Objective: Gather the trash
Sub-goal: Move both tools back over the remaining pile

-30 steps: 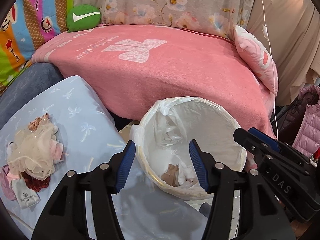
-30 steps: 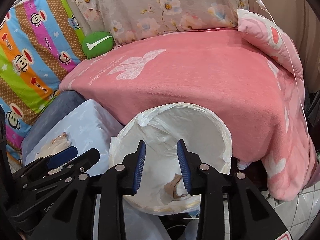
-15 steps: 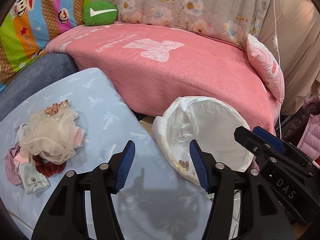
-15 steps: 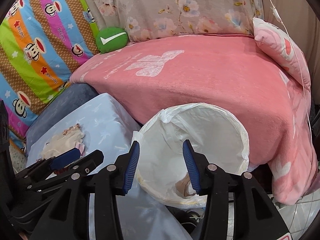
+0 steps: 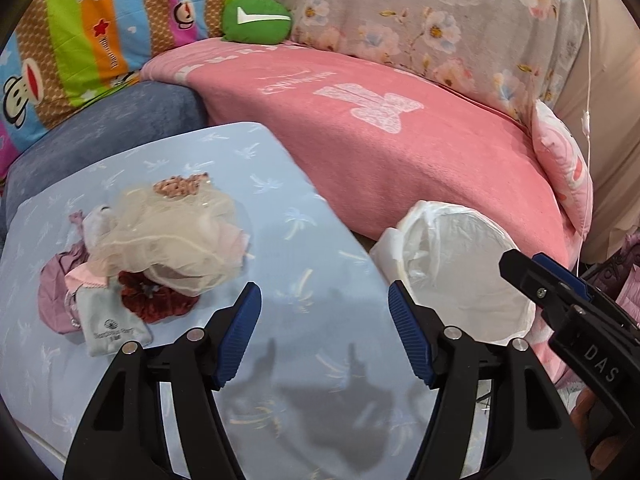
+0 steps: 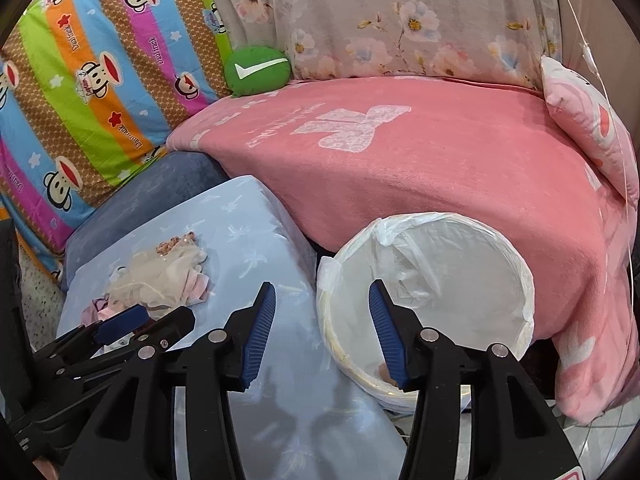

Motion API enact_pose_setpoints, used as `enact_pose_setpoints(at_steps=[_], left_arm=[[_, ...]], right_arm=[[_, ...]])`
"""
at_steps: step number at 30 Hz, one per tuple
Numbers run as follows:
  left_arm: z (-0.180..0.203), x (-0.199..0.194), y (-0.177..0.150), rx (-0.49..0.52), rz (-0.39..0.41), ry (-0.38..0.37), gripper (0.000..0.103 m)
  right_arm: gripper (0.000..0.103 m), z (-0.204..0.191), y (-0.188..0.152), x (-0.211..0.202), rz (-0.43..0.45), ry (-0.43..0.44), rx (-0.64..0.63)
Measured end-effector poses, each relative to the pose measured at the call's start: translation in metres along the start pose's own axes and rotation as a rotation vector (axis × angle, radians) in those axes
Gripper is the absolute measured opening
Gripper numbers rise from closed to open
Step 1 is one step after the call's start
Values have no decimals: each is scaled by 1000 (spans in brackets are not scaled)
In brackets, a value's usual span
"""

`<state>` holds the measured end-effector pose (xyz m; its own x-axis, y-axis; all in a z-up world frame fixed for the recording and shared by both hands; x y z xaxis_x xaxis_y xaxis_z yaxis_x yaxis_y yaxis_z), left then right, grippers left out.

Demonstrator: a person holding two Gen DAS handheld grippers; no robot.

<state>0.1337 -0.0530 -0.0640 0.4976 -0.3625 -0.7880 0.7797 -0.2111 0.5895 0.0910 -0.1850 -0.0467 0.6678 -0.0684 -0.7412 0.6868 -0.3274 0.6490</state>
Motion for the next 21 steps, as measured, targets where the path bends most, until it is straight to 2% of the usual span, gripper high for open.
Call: enact_pose_setpoints(at_steps=[3, 8, 12, 21], left_arm=[[-16, -4, -3, -29, 8, 23, 70], [-43, -10, -9, -74, 15, 54, 72], [-70, -15, -17, -114, 19, 95, 78], [-130, -20, -37, -237, -3, 136, 78]], right_arm=[[52, -14, -2, 0, -3, 9, -24], [52, -41, -6, 3, -13, 29, -67], [54, -61, -8, 4, -16, 41, -97], [55, -108, -17, 16, -41, 84, -157]])
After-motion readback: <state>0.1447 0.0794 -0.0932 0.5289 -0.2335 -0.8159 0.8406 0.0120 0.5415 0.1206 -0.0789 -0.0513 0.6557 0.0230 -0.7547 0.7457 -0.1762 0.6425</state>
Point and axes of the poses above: each gripper's, at about its wrist camera, not at the fingertips, and x roughly the way its jaws point, z to its right, y to its top, the point moved 8 cm from there along x, roughly the way its jaws point, and after that the axes turned 6 degrees about -z, right-handed, at the moved point
